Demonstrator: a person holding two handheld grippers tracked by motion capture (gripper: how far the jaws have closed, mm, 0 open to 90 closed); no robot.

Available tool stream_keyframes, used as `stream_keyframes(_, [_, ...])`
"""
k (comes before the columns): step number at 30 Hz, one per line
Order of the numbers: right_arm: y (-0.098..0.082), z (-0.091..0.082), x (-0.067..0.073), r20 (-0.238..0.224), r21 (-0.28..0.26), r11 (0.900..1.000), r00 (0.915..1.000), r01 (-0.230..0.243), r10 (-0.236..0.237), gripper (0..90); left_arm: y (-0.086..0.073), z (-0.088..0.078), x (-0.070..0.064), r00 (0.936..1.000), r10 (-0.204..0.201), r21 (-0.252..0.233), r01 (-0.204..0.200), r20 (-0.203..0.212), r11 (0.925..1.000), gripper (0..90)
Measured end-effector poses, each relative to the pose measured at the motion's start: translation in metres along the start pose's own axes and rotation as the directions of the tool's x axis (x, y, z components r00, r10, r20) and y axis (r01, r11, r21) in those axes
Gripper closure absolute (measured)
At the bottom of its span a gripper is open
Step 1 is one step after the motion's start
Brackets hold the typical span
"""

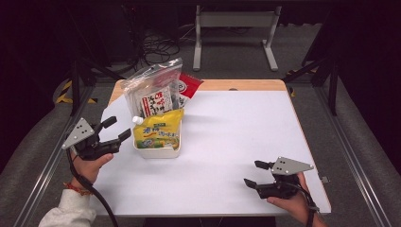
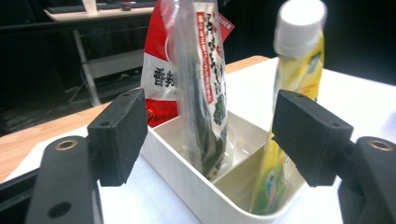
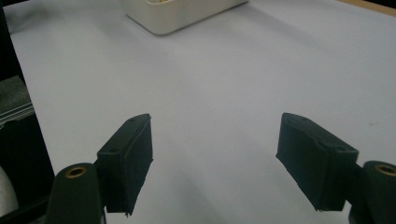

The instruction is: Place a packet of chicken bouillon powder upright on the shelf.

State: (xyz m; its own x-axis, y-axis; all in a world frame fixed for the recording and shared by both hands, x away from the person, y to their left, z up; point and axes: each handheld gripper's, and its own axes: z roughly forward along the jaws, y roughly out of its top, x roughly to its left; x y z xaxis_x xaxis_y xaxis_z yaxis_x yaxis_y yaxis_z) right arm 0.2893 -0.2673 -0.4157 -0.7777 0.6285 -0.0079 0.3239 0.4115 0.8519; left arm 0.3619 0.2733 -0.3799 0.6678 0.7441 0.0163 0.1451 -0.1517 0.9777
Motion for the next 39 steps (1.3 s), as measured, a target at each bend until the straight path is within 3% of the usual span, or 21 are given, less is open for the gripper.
stream_keyframes(5, [0.005,-0.004,-0.001,0.017,-0.022,1.000,0.9998,0.006,-0.005,25.9,0.001,-0.006,-0.016,0.9993,0.038,0.026,-0.038,0.004,0.9989,21.8])
stream_keyframes(15, [0.007,-0.009,-0.002,0.043,-0.027,0.999,0.9988,0.024,-0.023,24.6,0.002,-0.019,-0.040,0.9982,0.042,-0.009,-0.041,0.042,0.9991,18.7])
stream_keyframes(20, [0.008,-0.011,-0.002,0.070,-0.028,0.999,0.9970,0.037,-0.035,23.0,-0.002,-0.016,-0.051,0.9957,0.058,0.030,-0.060,0.072,0.9977,15.4])
stream_keyframes(27, [0.008,-0.013,-0.002,0.091,-0.023,0.999,0.9948,0.049,-0.047,21.0,-0.004,-0.013,-0.059,0.9925,0.066,0.043,-0.071,0.102,0.9966,13.4])
stream_keyframes(39, [0.007,-0.016,-0.003,0.137,-0.009,0.996,0.9873,0.083,-0.081,18.2,-0.008,-0.005,-0.074,0.9829,0.125,0.086,-0.137,0.135,0.9868,11.9])
